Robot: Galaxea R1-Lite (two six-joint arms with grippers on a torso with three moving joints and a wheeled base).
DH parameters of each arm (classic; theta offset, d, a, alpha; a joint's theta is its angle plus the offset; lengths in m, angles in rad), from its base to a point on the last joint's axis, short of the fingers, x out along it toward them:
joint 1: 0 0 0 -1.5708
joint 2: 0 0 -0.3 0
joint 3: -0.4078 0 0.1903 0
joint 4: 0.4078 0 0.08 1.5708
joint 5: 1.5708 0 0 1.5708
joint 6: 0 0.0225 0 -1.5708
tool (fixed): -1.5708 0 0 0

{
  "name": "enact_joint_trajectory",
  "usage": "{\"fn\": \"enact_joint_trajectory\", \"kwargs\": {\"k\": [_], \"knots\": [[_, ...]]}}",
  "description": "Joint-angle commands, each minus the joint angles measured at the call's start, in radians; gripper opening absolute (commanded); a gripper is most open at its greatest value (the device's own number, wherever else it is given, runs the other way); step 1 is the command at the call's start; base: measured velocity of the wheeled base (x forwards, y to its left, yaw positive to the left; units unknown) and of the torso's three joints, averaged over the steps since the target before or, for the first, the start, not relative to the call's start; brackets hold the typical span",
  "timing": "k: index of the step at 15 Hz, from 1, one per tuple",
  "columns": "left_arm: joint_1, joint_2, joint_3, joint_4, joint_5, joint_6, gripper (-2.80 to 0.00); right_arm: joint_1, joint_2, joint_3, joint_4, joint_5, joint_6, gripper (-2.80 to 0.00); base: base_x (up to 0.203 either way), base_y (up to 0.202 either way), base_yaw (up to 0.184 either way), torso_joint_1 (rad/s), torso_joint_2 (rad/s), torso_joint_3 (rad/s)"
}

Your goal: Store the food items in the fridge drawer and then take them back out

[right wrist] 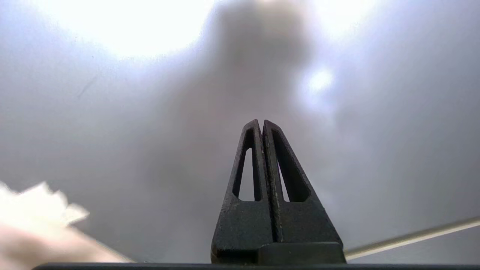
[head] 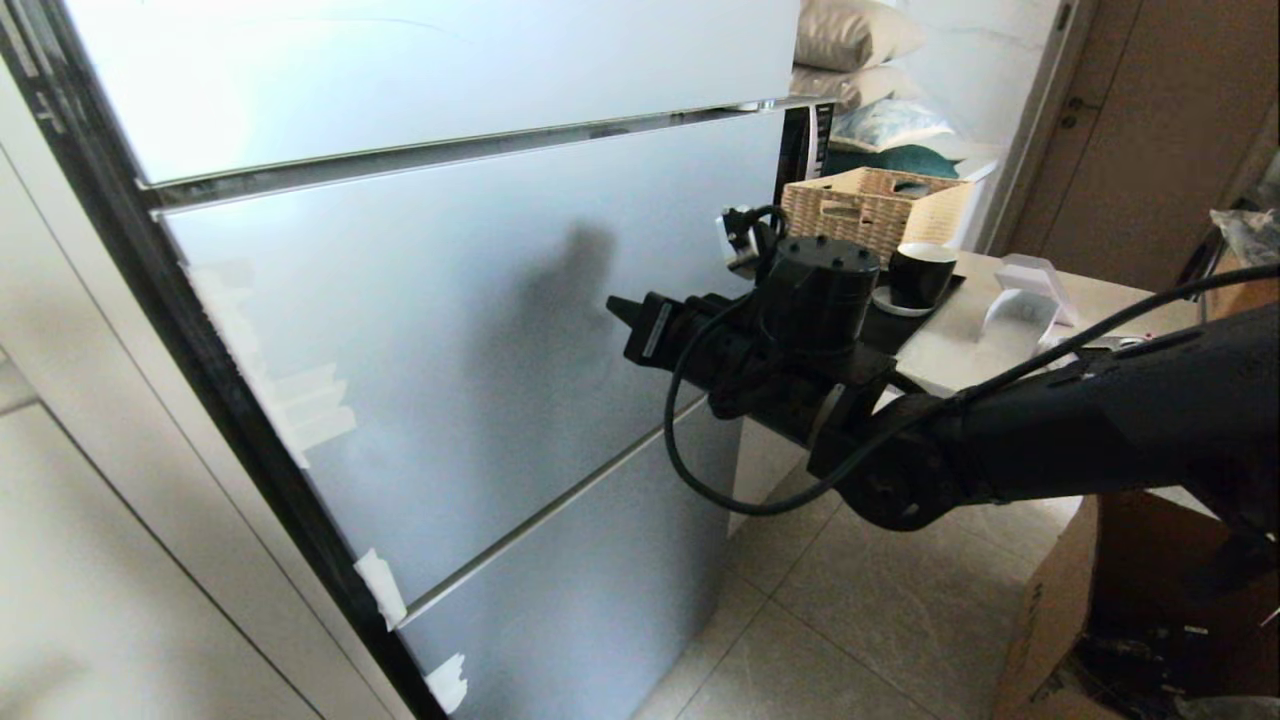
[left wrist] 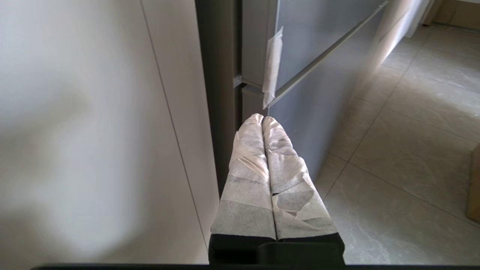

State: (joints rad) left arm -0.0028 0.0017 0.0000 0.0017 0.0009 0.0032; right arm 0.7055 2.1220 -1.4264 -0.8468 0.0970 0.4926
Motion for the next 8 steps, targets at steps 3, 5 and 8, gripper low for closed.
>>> {"fn": "enact_joint_trajectory", "kwargs": {"k": [3, 5, 8], "knots": [[0.0, 0.0, 0.0, 0.0, 0.0, 0.0, -2.8, 0.034, -0.075, 0.126, -0.01, -0.023, -0.025, -2.8, 0.0, 0.0, 0.0, 0.0, 0.0, 0.0], [0.0, 0.0, 0.0, 0.0, -0.001, 0.0, -2.8, 0.07, -0.251, 0.347, 0.012, -0.048, -0.135, -2.8, 0.0, 0.0, 0.0, 0.0, 0.0, 0.0], [0.0, 0.0, 0.0, 0.0, -0.001, 0.0, -2.8, 0.132, -0.615, 0.7, 0.067, -0.126, -0.303, -2.8, 0.0, 0.0, 0.0, 0.0, 0.0, 0.0]]}}
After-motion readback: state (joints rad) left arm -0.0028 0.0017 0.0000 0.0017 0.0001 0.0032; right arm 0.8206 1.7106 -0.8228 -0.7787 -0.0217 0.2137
